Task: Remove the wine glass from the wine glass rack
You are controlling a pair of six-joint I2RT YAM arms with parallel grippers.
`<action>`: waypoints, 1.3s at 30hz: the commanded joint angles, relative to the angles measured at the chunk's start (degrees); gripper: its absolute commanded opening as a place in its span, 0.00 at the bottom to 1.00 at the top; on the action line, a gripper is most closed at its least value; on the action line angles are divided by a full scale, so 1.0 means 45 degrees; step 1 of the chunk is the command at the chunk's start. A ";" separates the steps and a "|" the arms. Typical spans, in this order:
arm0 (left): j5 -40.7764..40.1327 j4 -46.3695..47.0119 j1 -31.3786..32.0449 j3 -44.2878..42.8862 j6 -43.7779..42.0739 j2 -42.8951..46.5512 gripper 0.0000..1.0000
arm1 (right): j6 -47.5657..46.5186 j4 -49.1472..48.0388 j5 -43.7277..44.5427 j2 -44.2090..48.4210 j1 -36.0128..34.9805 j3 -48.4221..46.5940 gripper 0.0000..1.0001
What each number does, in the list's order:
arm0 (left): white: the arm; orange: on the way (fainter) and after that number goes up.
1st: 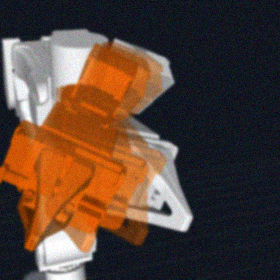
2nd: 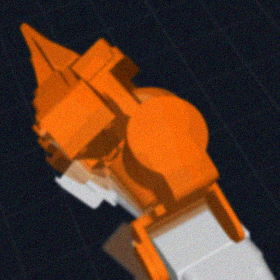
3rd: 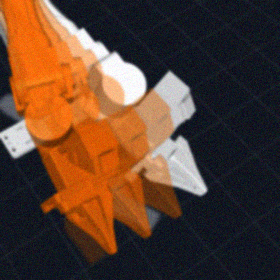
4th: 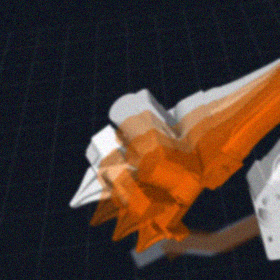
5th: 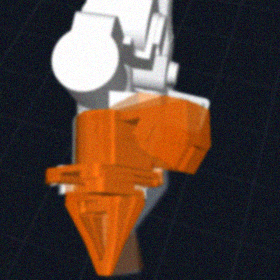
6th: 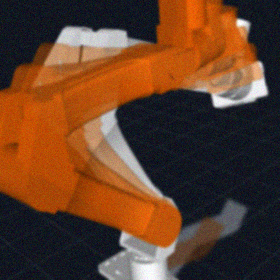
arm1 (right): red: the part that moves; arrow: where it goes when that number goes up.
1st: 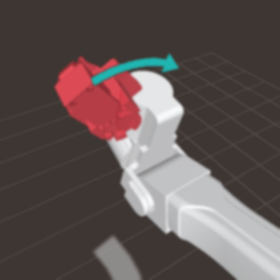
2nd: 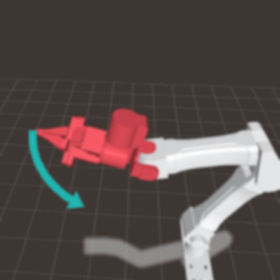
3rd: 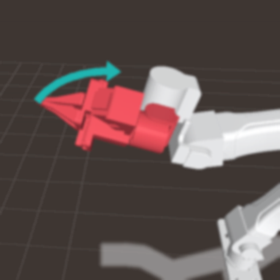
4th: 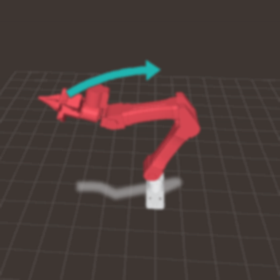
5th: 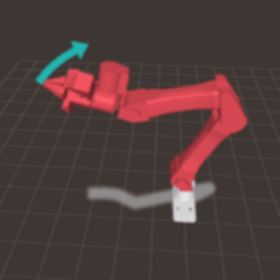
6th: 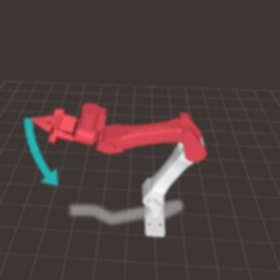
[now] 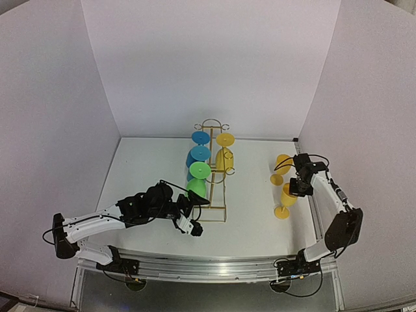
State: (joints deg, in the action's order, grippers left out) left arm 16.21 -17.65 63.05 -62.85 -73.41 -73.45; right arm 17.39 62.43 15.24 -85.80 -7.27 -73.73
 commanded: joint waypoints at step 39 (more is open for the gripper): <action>0.0074 0.0430 -0.0250 0.0268 0.1454 0.1229 0.99 | -0.0038 0.1950 -0.3440 0.0096 0.0017 -0.7042 0.77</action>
State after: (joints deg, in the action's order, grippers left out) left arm 16.23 -16.90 62.74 -62.20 -69.39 -71.95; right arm 14.01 68.77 10.45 -81.56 -7.21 -96.04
